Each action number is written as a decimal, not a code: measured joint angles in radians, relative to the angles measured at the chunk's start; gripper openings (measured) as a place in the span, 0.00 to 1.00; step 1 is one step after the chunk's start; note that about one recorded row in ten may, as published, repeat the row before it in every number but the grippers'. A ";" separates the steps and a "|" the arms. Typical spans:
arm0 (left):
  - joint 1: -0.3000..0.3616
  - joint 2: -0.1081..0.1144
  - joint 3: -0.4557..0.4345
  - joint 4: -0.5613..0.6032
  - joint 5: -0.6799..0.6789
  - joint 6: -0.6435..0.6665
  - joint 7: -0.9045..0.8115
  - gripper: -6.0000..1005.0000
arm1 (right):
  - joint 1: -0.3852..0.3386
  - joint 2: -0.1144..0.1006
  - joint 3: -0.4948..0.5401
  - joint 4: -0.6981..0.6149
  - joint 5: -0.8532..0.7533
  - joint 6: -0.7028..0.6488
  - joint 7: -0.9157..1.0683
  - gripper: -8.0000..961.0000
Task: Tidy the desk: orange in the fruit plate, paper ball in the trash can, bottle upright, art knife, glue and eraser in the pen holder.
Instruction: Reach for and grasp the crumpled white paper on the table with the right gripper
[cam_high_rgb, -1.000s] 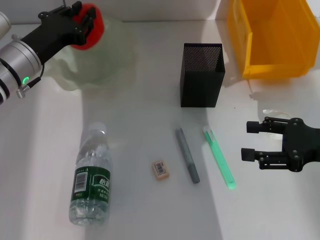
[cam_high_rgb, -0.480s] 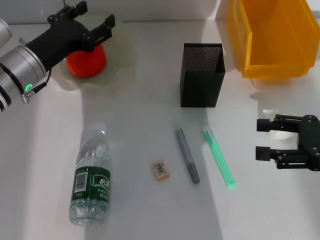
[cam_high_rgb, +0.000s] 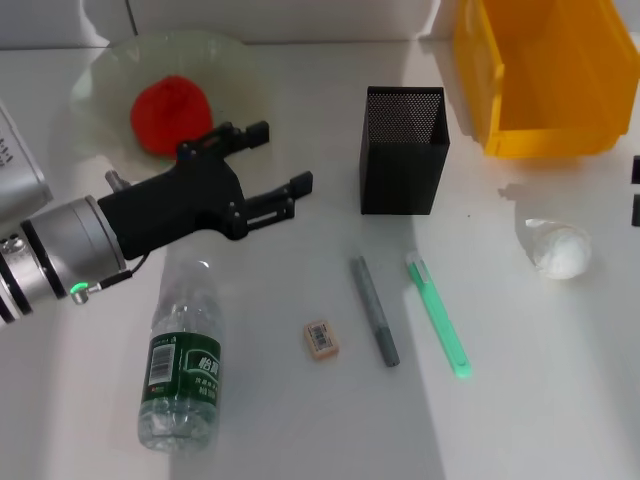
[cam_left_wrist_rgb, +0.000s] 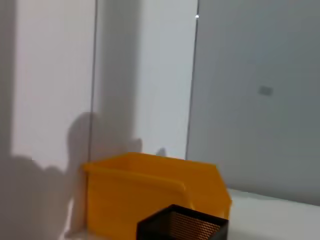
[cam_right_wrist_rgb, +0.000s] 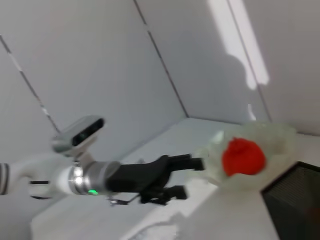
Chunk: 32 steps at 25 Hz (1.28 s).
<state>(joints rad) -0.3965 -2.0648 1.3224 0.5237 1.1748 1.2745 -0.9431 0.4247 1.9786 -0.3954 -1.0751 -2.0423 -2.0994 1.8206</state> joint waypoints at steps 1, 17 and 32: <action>0.000 0.000 0.000 0.000 0.000 0.000 0.000 0.81 | 0.001 0.000 -0.003 -0.054 -0.002 0.000 0.045 0.82; 0.065 -0.002 0.048 0.047 0.116 0.083 -0.027 0.81 | 0.190 -0.026 -0.267 -0.528 -0.450 0.027 0.697 0.82; 0.059 -0.003 0.048 0.043 0.117 0.080 -0.028 0.81 | 0.236 0.068 -0.553 -0.244 -0.681 0.333 0.723 0.82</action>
<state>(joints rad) -0.3375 -2.0677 1.3702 0.5668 1.2917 1.3544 -0.9711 0.6608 2.0469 -0.9486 -1.3187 -2.7229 -1.7668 2.5436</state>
